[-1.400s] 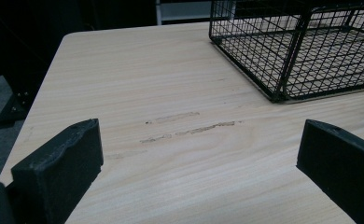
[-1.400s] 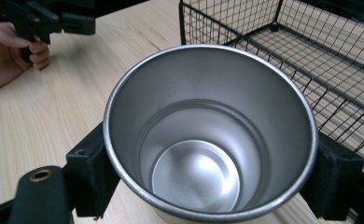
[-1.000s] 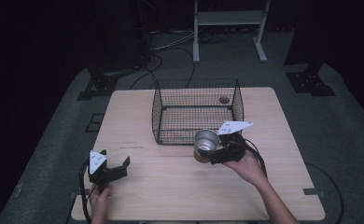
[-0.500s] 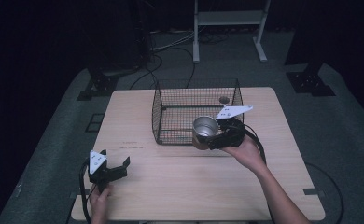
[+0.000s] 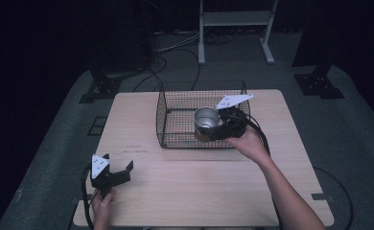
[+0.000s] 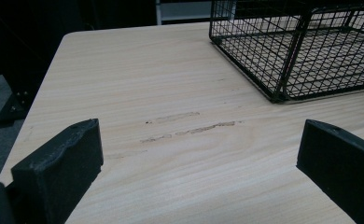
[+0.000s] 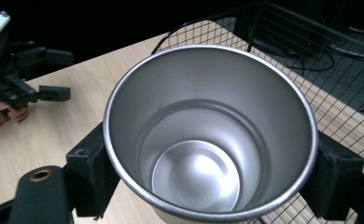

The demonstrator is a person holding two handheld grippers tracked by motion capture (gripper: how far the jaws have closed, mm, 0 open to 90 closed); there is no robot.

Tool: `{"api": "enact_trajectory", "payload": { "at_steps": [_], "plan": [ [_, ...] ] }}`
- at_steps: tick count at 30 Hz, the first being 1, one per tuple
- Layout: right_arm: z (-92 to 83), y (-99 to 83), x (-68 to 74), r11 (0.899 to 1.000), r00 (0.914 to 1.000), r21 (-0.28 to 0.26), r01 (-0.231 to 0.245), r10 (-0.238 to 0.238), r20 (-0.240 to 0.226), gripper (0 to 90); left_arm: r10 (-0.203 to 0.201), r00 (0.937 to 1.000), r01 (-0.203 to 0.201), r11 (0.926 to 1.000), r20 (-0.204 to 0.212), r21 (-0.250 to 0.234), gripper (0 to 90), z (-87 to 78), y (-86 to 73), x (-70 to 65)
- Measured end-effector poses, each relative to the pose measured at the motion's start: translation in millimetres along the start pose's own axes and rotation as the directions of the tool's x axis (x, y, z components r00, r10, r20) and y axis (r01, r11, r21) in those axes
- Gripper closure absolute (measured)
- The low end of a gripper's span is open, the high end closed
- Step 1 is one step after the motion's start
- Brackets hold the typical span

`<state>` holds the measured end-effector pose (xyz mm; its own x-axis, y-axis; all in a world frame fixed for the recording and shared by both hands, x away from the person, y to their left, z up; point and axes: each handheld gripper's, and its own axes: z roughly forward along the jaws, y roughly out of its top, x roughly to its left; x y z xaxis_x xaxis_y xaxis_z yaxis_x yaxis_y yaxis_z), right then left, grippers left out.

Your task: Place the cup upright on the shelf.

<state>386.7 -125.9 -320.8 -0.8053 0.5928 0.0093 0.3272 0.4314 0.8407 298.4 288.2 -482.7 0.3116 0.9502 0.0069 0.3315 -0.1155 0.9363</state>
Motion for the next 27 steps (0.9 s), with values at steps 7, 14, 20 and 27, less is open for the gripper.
{"api": "enact_trajectory", "payload": {
  "at_steps": [7,14,20,27],
  "plan": [
    [8.6,17.7,-12.6,1.0,0.9997,0.01,-0.001,0.0,0.025,18.1,0.002,1.0,-0.002,1.0,0.0,-0.001,0.0,-0.2,0.0,0.7],
    [18.5,28.8,-21.6,1.0,0.9989,0.019,-0.011,0.01,0.045,18.1,0.004,1.0,-0.004,1.0,0.0,-0.001,0.0,-0.3,-0.1,1.1],
    [26.5,35.2,-28.5,0.999,0.9981,0.027,-0.021,0.019,0.058,18.1,-0.002,1.0,0.002,1.0,0.002,-0.002,0.0,-0.8,0.0,1.6],
    [32.4,41.9,-39.1,0.998,0.9963,0.036,-0.049,0.046,0.073,18.0,-0.002,1.0,0.002,1.0,0.004,-0.003,0.0,-0.8,-0.1,1.7]
  ]
}}
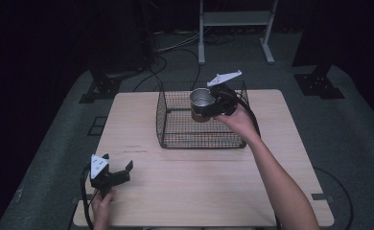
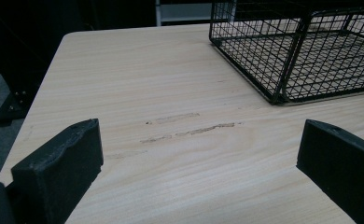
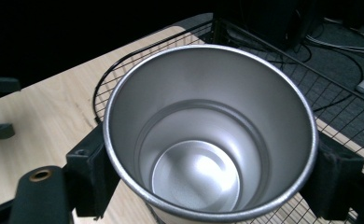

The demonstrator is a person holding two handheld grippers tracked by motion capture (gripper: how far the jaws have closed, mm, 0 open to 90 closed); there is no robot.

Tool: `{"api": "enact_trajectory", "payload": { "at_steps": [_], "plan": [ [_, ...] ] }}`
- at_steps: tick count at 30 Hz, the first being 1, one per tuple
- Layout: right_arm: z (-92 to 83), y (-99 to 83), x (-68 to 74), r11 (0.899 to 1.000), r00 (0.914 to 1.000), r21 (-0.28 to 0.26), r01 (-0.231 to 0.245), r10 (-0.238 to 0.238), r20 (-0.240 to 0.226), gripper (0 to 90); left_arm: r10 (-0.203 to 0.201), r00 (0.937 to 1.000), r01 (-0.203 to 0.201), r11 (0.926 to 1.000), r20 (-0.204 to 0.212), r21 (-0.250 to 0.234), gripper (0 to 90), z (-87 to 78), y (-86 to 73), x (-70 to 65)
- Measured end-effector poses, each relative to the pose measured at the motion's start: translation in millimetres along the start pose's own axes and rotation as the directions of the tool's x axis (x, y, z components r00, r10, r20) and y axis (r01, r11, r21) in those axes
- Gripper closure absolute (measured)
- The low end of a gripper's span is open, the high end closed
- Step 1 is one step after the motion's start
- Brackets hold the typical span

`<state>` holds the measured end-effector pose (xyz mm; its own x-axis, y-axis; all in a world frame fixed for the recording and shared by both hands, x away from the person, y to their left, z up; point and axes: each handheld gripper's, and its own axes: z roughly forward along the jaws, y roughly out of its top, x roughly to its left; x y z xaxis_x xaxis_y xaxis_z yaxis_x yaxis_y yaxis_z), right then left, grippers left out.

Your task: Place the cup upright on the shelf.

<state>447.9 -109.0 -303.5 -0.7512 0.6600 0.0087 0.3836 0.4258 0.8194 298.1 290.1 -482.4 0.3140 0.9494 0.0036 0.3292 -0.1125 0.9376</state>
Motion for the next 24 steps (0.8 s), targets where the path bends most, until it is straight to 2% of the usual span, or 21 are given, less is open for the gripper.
{"api": "enact_trajectory", "payload": {
  "at_steps": [5,12,13,15,20,24],
  "plan": [
    [5.4,5.4,-5.4,1.0,0.9999,0.008,-0.003,0.003,0.012,18.1,-0.002,1.0,0.002,1.0,0.0,0.0,0.0,0.2,-0.1,-0.5],
    [24.4,13.3,-9.8,0.999,0.9999,0.054,-0.005,0.004,0.014,18.0,-0.002,1.0,0.002,1.0,0.001,-0.005,0.0,0.7,-0.2,-1.2],
    [32.8,14.5,-12.1,0.998,0.9999,0.07,-0.008,0.007,0.009,18.0,0.002,1.0,-0.002,1.0,0.0,0.002,0.0,0.1,0.0,-0.4],
    [36.1,14.5,-12.9,0.997,0.9998,0.072,-0.005,0.003,0.018,18.0,0.002,1.0,-0.002,1.0,0.001,0.002,0.0,0.1,0.0,-0.4],
    [51.9,10.9,-19.2,0.996,0.9989,0.078,-0.037,0.035,0.033,18.0,0.004,1.0,-0.004,1.0,0.001,0.003,0.0,0.0,0.1,-0.5],
    [61.0,7.7,-22.0,0.994,0.9985,0.093,-0.054,0.052,0.016,18.0,0.002,1.0,-0.002,1.0,0.001,0.006,0.0,-0.2,0.2,-0.2]
  ]
}}
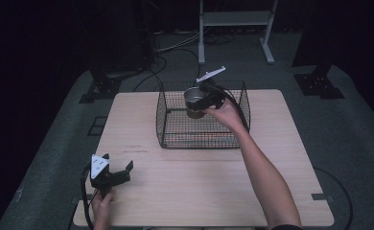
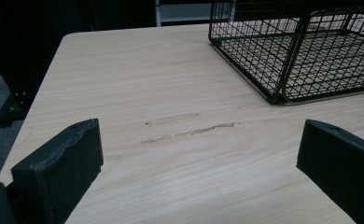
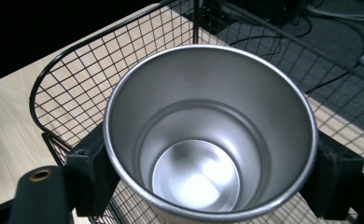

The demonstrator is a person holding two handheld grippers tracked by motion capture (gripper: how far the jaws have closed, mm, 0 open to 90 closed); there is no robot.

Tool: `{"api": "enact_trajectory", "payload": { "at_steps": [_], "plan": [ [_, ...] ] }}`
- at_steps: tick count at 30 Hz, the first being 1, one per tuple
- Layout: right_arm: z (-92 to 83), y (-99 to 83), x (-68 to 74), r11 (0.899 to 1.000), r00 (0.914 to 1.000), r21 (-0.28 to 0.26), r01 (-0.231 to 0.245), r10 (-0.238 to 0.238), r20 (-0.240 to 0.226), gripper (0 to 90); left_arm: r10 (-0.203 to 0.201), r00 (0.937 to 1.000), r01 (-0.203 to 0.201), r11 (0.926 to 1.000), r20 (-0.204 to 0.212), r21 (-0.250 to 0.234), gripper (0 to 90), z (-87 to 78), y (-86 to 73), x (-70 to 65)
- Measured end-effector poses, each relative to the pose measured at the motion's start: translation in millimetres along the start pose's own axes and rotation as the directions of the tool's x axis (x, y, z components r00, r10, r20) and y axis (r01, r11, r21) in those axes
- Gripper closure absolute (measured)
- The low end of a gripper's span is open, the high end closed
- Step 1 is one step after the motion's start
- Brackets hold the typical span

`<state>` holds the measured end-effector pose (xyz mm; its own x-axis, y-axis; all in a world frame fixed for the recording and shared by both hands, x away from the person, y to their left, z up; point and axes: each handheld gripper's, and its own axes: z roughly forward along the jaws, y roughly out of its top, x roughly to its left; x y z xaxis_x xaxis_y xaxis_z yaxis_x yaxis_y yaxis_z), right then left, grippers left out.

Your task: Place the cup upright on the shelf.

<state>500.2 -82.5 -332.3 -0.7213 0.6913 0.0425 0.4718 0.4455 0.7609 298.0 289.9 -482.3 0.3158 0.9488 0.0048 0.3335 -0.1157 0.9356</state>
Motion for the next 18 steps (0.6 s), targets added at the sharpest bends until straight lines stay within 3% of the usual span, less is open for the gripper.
{"api": "enact_trajectory", "payload": {
  "at_steps": [8,15,18],
  "plan": [
    [19.8,-5.5,-8.5,0.999,0.9995,0.036,-0.03,0.03,0.007,18.0,-0.003,1.0,0.003,1.0,0.001,-0.004,0.0,0.0,0.0,-0.2],
    [34.1,-8.2,-9.3,0.997,0.9998,0.068,-0.02,0.02,0.001,17.9,-0.001,1.0,0.001,1.0,0.001,-0.003,0.0,0.1,0.0,-0.5],
    [43.2,-10.8,-11.2,0.995,0.9994,0.09,-0.03,0.028,0.022,17.9,0.0,1.0,0.0,1.0,0.0,-0.005,0.0,0.3,-0.1,0.1]
  ]
}}
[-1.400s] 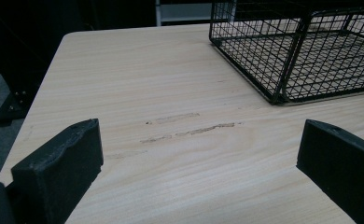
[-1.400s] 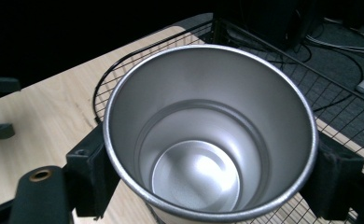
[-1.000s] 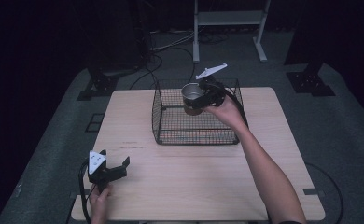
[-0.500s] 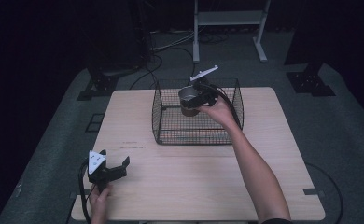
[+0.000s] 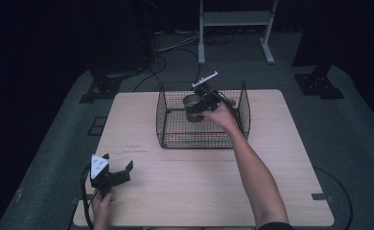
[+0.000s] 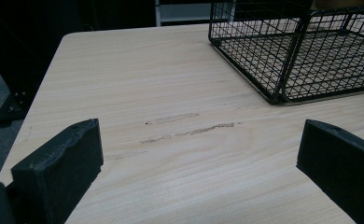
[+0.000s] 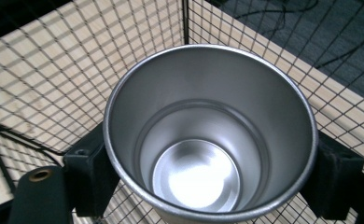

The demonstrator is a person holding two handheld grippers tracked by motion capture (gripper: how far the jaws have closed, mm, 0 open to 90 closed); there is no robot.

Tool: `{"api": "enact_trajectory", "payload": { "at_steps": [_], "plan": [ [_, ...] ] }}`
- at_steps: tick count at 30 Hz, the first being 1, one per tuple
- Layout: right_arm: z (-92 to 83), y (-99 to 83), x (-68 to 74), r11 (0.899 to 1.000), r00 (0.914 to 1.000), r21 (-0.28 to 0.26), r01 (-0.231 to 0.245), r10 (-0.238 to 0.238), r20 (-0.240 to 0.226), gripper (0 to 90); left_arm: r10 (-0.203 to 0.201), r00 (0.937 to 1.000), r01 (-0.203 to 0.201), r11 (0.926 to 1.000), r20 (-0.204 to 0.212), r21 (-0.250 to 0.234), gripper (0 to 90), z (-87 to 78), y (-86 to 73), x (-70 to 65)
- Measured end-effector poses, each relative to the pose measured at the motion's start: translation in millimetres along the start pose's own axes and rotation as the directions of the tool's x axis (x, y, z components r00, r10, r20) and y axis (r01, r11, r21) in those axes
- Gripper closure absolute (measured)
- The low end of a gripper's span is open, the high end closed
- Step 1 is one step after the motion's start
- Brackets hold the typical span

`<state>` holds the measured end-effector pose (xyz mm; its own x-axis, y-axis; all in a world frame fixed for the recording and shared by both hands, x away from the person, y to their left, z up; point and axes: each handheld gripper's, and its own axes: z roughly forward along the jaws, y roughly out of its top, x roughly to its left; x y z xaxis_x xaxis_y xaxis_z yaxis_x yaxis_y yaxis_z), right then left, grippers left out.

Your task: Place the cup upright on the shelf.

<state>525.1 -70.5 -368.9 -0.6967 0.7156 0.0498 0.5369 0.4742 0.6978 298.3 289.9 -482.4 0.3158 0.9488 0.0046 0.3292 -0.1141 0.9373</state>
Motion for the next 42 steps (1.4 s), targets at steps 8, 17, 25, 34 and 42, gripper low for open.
{"api": "enact_trajectory", "payload": {
  "at_steps": [8,17,25,34,42],
  "plan": [
    [14.3,-6.5,-6.0,0.999,0.9998,0.045,0.018,-0.018,0.003,17.9,-0.002,1.0,0.002,1.0,0.001,0.002,0.0,-0.2,0.0,-0.3],
    [32.6,-12.8,-11.3,0.993,0.9996,0.117,0.014,-0.017,0.024,17.8,-0.008,1.0,0.008,1.0,-0.001,-0.005,0.0,-0.2,-0.2,-0.1],
    [47.2,-16.0,-8.2,0.984,0.9981,0.171,0.038,-0.046,0.042,17.8,-0.013,0.9999,0.013,0.9998,0.0,-0.015,0.0,-1.5,-0.6,0.4],
    [46.8,-17.8,-9.8,0.984,0.9984,0.173,0.039,-0.045,0.033,16.2,-0.015,0.9999,0.015,0.9998,0.001,-0.012,0.0,-1.4,-0.5,0.8],
    [41.8,-20.2,-11.4,0.984,0.9985,0.176,0.034,-0.041,0.038,13.5,-0.021,0.9998,0.021,0.9997,0.0,-0.012,0.0,-1.0,-0.4,1.5]
  ]
}}
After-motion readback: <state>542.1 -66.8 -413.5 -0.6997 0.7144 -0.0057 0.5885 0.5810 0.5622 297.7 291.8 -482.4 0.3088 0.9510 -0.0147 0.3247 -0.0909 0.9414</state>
